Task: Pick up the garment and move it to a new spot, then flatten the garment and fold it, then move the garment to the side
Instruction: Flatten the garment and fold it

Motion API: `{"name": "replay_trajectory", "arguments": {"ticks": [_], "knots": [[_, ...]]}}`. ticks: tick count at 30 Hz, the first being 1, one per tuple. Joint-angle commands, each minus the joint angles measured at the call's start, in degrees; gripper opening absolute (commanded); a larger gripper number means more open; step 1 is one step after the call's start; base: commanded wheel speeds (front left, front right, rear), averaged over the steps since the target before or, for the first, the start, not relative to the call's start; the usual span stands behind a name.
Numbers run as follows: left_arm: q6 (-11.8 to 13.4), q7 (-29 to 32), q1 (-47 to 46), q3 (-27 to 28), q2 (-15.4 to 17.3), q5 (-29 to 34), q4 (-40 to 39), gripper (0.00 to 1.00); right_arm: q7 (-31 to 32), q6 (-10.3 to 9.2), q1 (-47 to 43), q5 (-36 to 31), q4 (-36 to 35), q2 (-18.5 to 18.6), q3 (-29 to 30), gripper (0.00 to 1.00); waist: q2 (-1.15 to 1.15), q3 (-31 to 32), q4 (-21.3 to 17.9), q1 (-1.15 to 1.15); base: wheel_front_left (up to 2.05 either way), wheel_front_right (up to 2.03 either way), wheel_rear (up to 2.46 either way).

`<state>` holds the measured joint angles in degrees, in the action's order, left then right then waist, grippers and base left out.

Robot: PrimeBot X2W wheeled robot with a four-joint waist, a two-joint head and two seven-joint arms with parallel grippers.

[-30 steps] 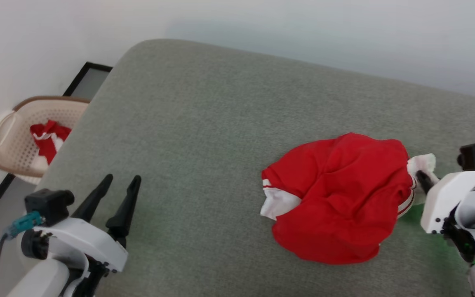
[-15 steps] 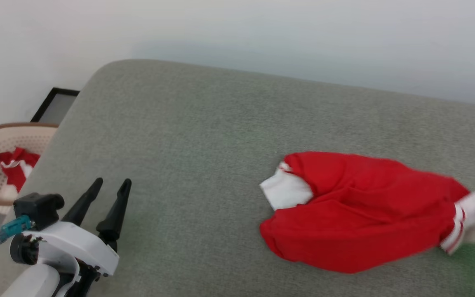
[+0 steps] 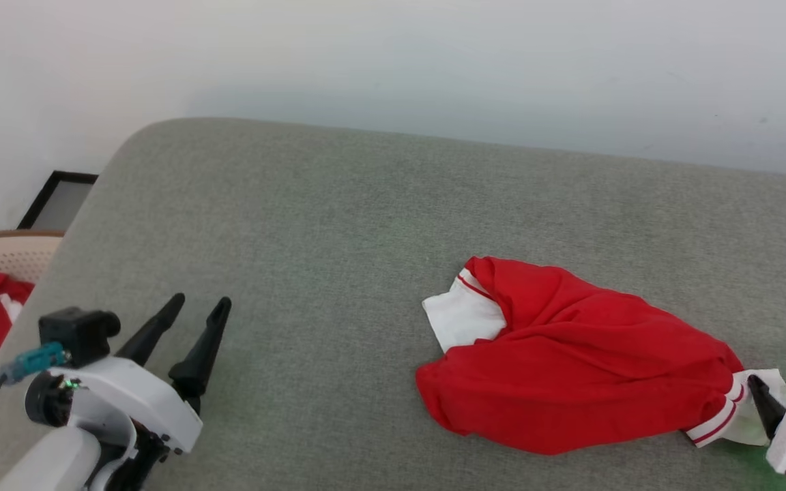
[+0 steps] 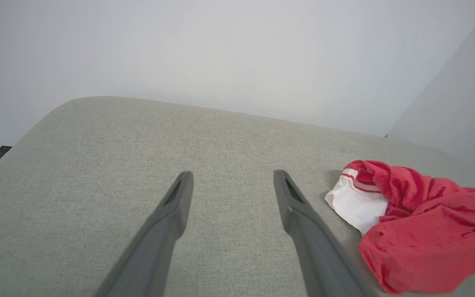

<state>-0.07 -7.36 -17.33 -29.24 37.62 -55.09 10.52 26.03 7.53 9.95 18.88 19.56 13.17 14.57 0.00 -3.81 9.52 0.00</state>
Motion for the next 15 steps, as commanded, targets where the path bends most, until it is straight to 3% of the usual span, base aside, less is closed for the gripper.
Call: {"name": "replay_trajectory", "arguments": {"ticks": [1, 8, 15], "knots": [[-0.62, 0.70, -0.79, -0.12, 0.40, -0.44, 0.14, 1.00, -0.73, -0.08, 0.71, 0.11, 0.29, 0.66, -0.01, 1.00, 0.00, 0.39, -0.65, 0.00, 0.00, 0.00, 0.00], [-2.59, 7.43, -5.14, -2.21, 2.30, -0.27, 0.10, 1.00, -3.73, -0.08, 1.80, -0.98, -3.27, 0.85, -0.72, 1.00, 0.00, 1.68, -3.65, 0.00, 0.00, 0.00, 0.00], [-4.73, 18.64, -12.90, -5.92, 2.86, -0.77, 1.04, 1.00, -11.71, -0.08, 0.64, -4.70, -13.46, -3.33, -2.13, 1.00, 0.00, 2.17, -9.07, 0.00, 0.00, 0.00, 0.00]]}}
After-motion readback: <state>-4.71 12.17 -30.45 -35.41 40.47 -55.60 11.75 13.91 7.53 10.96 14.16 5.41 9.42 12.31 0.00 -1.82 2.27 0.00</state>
